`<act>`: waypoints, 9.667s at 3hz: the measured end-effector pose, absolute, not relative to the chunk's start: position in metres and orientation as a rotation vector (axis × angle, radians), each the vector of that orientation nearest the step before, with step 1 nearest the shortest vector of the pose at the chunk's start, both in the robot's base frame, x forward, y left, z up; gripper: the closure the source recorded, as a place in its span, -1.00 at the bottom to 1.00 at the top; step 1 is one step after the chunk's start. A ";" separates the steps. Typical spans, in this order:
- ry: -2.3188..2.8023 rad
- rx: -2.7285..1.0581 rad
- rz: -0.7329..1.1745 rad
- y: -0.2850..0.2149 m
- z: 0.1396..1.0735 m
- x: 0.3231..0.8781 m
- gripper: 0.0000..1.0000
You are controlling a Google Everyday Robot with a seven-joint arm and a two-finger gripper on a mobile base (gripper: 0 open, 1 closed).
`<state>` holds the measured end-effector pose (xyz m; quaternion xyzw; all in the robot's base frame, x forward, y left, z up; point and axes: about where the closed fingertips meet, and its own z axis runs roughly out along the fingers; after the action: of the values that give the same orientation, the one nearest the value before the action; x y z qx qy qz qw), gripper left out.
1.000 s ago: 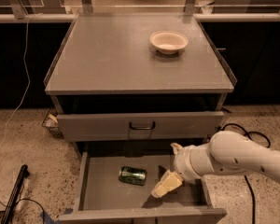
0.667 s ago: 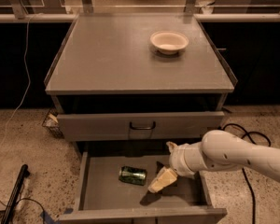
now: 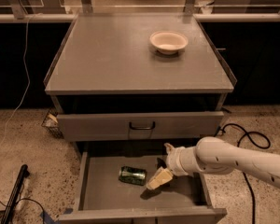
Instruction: Pick green can from middle drawer and place on counter
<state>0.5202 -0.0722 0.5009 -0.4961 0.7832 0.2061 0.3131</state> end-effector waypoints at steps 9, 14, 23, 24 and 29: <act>2.077 -1.376 0.726 0.030 0.358 0.520 -0.23; 2.031 -1.392 0.771 0.029 0.375 0.512 1.00; 1.811 -1.690 0.607 -0.050 0.805 0.526 1.00; 1.811 -1.776 0.526 -0.051 0.856 0.545 1.00; 1.824 -1.687 0.634 -0.054 0.847 0.688 0.97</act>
Offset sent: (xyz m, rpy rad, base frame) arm -0.0012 0.0021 0.0037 0.0129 0.0063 -0.0335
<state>0.6876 -0.0540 0.8473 -0.6306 0.6820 0.2370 0.2846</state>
